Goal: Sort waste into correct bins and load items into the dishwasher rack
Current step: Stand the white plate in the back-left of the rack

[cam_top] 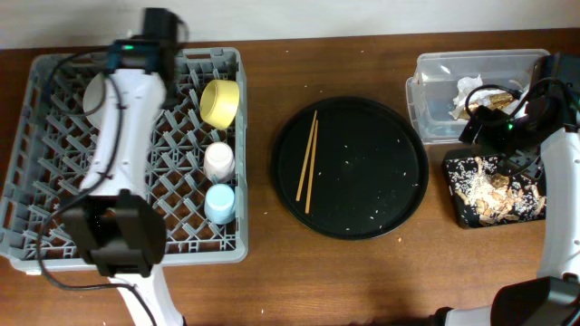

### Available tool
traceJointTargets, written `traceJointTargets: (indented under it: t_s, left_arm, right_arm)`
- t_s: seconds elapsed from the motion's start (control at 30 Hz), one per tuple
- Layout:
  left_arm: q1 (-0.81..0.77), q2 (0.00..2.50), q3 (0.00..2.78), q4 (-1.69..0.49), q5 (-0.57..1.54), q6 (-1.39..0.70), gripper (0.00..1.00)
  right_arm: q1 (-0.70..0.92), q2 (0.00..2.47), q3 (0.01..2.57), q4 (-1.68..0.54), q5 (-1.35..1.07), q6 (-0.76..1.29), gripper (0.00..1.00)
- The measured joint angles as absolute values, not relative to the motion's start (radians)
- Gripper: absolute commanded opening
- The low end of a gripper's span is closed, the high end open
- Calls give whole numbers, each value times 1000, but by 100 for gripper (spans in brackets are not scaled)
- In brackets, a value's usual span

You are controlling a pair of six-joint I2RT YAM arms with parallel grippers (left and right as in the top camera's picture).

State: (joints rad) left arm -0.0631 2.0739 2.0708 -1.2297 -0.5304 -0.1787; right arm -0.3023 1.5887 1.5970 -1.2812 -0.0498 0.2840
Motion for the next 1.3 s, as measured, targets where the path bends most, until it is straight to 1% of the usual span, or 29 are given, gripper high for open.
traceJointTargets:
  t_s: [0.03, 0.07, 0.1, 0.13, 0.2, 0.27, 0.33, 0.37, 0.43, 0.5, 0.57, 0.63, 0.67, 0.7, 0.73, 0.9, 0.97, 1.03, 1.1, 1.17, 1.2, 1.27, 1.3]
  left_arm:
    - [23, 2074, 2072, -1211, -340, -145, 74]
    - [106, 2074, 2073, -1195, -194, -123, 75]
    - [177, 2074, 2073, -1177, -71, -104, 77]
    - [271, 2074, 2074, -1156, 33, -83, 78]
    - [395, 2074, 2074, -1107, 170, -35, 78]
    - [458, 2077, 2074, -1081, 262, -10, 77]
    - [476, 2116, 2074, -1072, 300, 2, 72]
    - [481, 2174, 2074, -1069, 313, 8, 62]
    - [481, 2232, 2072, -1053, 324, 11, 46]
    - [481, 2239, 2072, -1040, 328, 15, 27]
    - [481, 2254, 2072, -1039, 334, 19, 21]
    - [481, 2273, 2072, -1039, 334, 19, 21]
    - [481, 2273, 2072, -1039, 334, 19, 18]
    - [481, 2273, 2072, -1039, 334, 19, 8]
    - [481, 2273, 2072, -1039, 333, 19, 1]
    - [481, 2273, 2072, -1050, 333, 19, 1]
    - [481, 2276, 2132, -1123, 331, 19, 1]
    - [481, 2283, 2317, -1247, 326, 19, 1]
    - [461, 2284, 2583, -1401, 284, 20, 1]
    - [403, 2271, 2751, -1497, 159, 19, 1]
    - [339, 2268, 2819, -1534, 44, 20, 1]
    - [196, 2267, 2847, -1556, -213, 22, 1]
    - [147, 2267, 2847, -1559, -304, 23, 1]
  right_arm:
    - [-302, 1589, 1597, -1282, -50, 284, 98]
    - [-302, 1589, 1597, -1282, -51, 284, 98]
    - [-302, 1589, 1597, -1282, -50, 285, 98]
    - [-302, 1589, 1597, -1282, -50, 284, 99]
    - [-302, 1589, 1597, -1282, -50, 284, 98]
    - [-302, 1589, 1597, -1282, -50, 284, 98]
    - [-302, 1589, 1597, -1282, -50, 284, 98]
    - [-302, 1589, 1597, -1282, -50, 284, 99]
    - [-302, 1589, 1597, -1283, -50, 283, 98]
    - [-302, 1589, 1597, -1284, -50, 284, 98]
    - [-302, 1589, 1597, -1285, -50, 284, 98]
    - [-302, 1589, 1597, -1285, -50, 284, 98]
    - [-302, 1589, 1597, -1285, -50, 285, 98]
    - [-302, 1589, 1597, -1285, -50, 285, 98]
    - [-302, 1589, 1597, -1286, -50, 285, 98]
    - [-302, 1589, 1597, -1291, -50, 285, 98]
    - [-302, 1589, 1597, -1292, -50, 285, 98]
    - [-302, 1589, 1597, -1292, -51, 284, 98]
    - [-302, 1589, 1598, -1293, -50, 284, 98]
    - [-302, 1589, 1598, -1292, -50, 284, 98]
    - [-302, 1589, 1598, -1292, -50, 284, 98]
    - [-302, 1589, 1598, -1293, -50, 284, 98]
    - [-302, 1589, 1598, -1293, -50, 284, 98]
